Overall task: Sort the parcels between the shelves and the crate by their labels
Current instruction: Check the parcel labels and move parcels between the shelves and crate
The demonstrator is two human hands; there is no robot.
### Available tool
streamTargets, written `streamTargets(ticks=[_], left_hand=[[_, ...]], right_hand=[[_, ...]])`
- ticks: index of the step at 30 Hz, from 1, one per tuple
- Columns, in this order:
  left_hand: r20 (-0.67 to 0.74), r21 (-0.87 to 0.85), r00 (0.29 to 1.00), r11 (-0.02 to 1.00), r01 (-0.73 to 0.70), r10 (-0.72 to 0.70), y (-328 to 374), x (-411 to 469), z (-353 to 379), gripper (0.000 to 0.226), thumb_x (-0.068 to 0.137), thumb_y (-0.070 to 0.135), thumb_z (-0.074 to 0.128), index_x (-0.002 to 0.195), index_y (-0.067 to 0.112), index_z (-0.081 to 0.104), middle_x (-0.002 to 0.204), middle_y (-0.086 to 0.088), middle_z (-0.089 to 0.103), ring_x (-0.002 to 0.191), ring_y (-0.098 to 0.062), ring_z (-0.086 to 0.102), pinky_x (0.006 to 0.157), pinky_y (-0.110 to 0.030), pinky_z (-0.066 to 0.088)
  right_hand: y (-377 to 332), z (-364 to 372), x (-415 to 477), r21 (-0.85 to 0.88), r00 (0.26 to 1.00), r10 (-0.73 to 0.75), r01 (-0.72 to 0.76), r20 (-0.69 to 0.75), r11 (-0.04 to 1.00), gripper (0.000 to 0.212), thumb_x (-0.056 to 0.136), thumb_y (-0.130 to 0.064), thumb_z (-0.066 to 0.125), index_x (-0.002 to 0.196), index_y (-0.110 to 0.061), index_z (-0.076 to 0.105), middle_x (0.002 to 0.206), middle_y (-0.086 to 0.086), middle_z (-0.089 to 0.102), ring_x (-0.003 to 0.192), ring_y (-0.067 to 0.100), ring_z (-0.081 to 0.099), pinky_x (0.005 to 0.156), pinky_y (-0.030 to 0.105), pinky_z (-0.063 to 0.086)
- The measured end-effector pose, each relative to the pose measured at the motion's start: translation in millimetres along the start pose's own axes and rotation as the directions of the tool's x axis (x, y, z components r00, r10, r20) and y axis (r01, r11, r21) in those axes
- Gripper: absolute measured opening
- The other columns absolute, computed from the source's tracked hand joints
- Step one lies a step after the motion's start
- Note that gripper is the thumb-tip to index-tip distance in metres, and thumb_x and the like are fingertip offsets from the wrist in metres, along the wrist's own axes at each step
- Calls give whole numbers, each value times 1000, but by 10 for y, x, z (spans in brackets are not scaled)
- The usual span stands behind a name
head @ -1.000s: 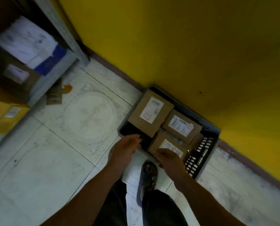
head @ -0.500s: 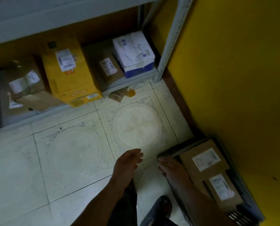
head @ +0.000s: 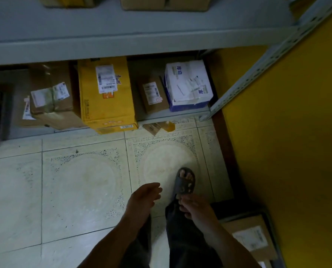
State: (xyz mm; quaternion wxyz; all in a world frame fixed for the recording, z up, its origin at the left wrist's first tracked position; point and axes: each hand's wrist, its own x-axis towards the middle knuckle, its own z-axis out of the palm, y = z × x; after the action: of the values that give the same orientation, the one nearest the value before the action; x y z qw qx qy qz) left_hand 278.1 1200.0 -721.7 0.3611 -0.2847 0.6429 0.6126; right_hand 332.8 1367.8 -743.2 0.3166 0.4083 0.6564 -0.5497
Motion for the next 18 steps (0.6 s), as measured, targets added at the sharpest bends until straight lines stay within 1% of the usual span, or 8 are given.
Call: streamTargets(ticks=[2,4,6,8,9,11,15,18], left_hand=[[-2,4,1000,1000,-10,10,86,89,80,20,94,6,56,97,23,66,102,-3,71,94,-20,66,91,-37,47],[-8,-2,1000,1000,-8,8,184,236,199,20,95,7,55,97,24,66,104,-4,70,97,-24,65,92,-39,46],[-37,-13,999,1000,12,-13,282,406,366,21,95,5,55,97,23,66,105,-7,70,98,-26,65,89,-37,46],[-54,-39,998,999,35,-37,346,562,591,21,95,5,55,98,22,66,103,-6,71,95,-24,65,82,-33,46],[-69,-56,997,998,24,-28,406,666,708,20,95,5,55,98,22,66,102,-4,71,95,-23,65,81,-31,46],[-94,-54,995,998,21,-26,490,930,942,19,95,6,55,100,21,66,100,-3,71,95,-22,65,82,-30,47],[-111,-107,992,993,46,-58,691,1220,1230,21,95,3,53,111,10,64,98,-4,69,91,-21,64,78,-28,46],[-121,-97,991,994,43,-54,832,1324,1376,20,95,8,55,111,14,65,103,-3,71,96,-21,66,86,-34,49]], right_hand=[[-97,-146,119,-31,1000,-14,14,13,999,11,96,-26,57,91,-27,67,111,0,66,102,14,63,91,34,50],[-228,-302,303,-74,999,-19,21,27,997,15,97,-26,56,87,-26,66,113,4,64,106,18,61,94,36,48],[-319,-481,568,-64,1000,3,-2,25,998,11,96,-24,57,93,-30,66,115,5,64,108,21,61,93,36,50],[-417,-656,794,-44,999,17,-15,32,999,11,97,-21,56,99,-26,65,116,6,64,108,24,62,86,33,51],[-493,-739,942,-37,999,14,-13,41,999,12,98,-20,55,96,-26,65,115,5,64,107,22,62,83,31,51],[-640,-906,1213,-60,997,16,-11,79,998,14,98,-22,53,92,-28,64,111,1,65,104,18,63,85,32,52],[-888,-1257,1470,-41,999,-5,7,54,999,6,95,-31,59,97,-29,64,105,-1,68,99,15,66,88,35,53],[-1053,-1487,1621,-71,998,16,-12,58,997,14,97,-26,56,109,-23,64,106,-1,68,100,12,65,83,28,53]])
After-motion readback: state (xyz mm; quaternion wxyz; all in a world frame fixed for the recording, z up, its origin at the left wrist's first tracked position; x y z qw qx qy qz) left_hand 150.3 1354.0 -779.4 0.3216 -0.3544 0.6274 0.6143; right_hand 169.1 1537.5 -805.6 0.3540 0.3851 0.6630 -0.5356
